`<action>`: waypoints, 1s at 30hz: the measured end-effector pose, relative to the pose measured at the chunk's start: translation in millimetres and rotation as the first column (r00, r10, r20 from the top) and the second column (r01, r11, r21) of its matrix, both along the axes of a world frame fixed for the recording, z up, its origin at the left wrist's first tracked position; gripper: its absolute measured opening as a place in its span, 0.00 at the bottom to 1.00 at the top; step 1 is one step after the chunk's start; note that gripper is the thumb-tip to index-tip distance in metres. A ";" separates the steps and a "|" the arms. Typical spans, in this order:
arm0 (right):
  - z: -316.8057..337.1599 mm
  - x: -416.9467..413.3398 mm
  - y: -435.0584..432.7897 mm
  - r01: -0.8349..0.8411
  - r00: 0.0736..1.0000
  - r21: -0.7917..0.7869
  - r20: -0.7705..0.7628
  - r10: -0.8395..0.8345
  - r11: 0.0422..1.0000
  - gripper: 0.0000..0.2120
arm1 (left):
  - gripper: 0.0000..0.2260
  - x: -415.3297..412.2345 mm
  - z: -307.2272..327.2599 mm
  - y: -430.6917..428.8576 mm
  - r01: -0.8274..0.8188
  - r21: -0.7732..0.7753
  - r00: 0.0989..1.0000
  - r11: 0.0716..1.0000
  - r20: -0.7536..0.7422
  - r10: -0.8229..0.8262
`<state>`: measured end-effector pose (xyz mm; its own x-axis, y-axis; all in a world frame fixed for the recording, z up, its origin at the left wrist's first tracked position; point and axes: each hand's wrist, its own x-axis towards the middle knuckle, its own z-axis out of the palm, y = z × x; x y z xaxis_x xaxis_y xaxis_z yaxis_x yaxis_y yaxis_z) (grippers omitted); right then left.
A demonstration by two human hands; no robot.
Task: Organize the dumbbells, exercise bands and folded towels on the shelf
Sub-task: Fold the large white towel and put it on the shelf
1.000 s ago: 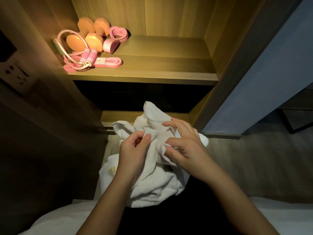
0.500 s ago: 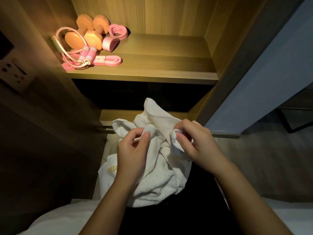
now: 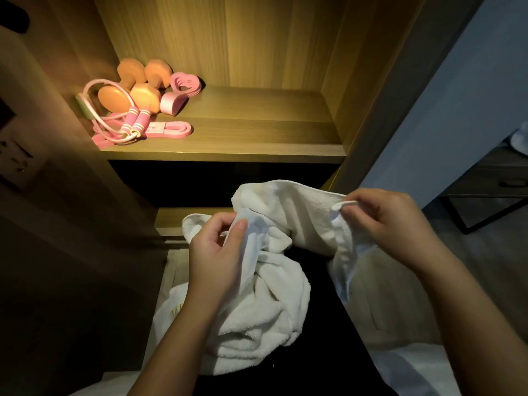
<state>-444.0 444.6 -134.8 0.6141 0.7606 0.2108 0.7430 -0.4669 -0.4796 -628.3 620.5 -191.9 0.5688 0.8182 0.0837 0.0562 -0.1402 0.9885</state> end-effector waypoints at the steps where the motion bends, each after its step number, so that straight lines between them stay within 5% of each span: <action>1: 6.2 2.6 -2.1 0.020 0.999 0.011 -0.031 -0.020 1.000 0.06 | 0.05 2.2 1.6 0.4 0.000 0.010 1.000 1.000 0.004 0.000; 6: 23.9 -11.7 12.0 -0.247 0.950 -0.030 -0.205 0.236 0.969 0.06 | 0.04 9.9 12.9 0.9 -0.058 0.126 0.998 0.990 0.028 0.055; 11: 14.1 -37.8 37.1 -0.368 0.845 0.135 -0.365 0.392 0.920 0.07 | 0.06 6.5 23.3 -6.6 -0.013 0.136 0.999 0.991 0.053 0.005; 15: -3.4 -61.4 56.7 -0.166 0.794 0.321 -0.518 0.320 0.932 0.06 | 0.06 8.1 20.7 -23.4 -0.004 0.047 0.996 0.999 0.085 0.000; 21: -27.8 -76.2 62.9 0.252 0.722 0.383 -0.686 0.091 0.889 0.06 | 0.06 6.8 8.6 -36.9 -0.019 0.098 0.998 0.995 0.066 0.013; 30: -41.7 -88.3 66.8 0.298 0.734 0.390 -0.677 0.052 0.871 0.09 | 0.07 3.7 -5.8 -37.1 -0.021 0.113 0.999 0.993 0.036 0.017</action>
